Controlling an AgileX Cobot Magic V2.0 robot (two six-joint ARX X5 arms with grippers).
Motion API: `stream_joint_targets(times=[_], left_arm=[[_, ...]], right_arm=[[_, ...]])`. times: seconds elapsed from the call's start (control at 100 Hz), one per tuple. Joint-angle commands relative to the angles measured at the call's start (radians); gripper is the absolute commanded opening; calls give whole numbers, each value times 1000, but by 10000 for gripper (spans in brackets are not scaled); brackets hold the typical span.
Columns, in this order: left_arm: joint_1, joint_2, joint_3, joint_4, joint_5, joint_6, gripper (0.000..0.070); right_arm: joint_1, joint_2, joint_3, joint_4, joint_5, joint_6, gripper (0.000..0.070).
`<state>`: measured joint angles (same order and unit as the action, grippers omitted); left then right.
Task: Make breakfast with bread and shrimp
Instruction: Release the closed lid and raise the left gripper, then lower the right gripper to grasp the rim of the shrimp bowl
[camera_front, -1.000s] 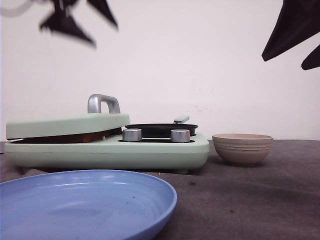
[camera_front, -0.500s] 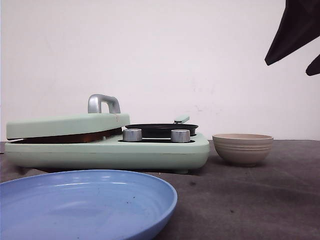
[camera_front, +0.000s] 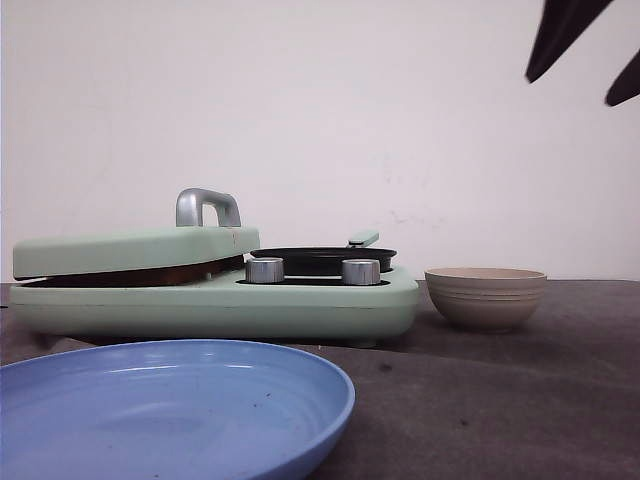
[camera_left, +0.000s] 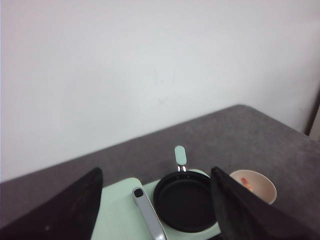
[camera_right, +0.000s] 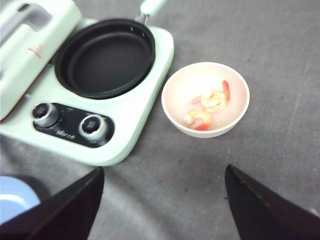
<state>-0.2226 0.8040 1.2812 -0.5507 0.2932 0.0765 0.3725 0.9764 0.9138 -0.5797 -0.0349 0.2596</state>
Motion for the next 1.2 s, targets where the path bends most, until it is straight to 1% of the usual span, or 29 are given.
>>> stream_joint_targets(times=[0.0,0.14,0.21,0.28,0.41,0.55,0.68,0.91,1.0,1.07,1.13,1.19], left_arm=[[1,-59,-72,53,-2,2,299],[1,-204,-249,119,-26,-18,297],[1,-266,-315,117,-54,-18,297],[1,-319,-368,105,-63,-18,297],[1,-380,-434,63,-96,-37,297],[1,-406,-471,0,-114,-39,297],[1,-406,-475,-40,-113,-37,297],[1,-406,-475,-40,-113,-35,297],[1,-406,-475,-40,-113,-36,297],[1,-406,-475,-40,-113,-36,297],[1,-406,-475,-40,-113,-36,297],[1,-406,-475,-40,-113,-35,297]], right_arm=[[-23,80,57,-14,-19,-36,468],[-87,249,168,-47,-23,-69,470],[-114,327,219,-51,-36,-89,479],[-142,400,268,-50,-51,-94,480],[-191,537,358,-54,-75,-113,480],[-238,677,446,-59,-101,-121,480],[-266,772,496,-64,-103,-130,480],[-295,890,509,-42,-110,-144,479],[-302,928,509,-34,-134,-143,479],[-305,947,509,-27,-136,-143,479],[-305,964,509,-22,-159,-143,479],[-305,980,509,-19,-161,-140,479]])
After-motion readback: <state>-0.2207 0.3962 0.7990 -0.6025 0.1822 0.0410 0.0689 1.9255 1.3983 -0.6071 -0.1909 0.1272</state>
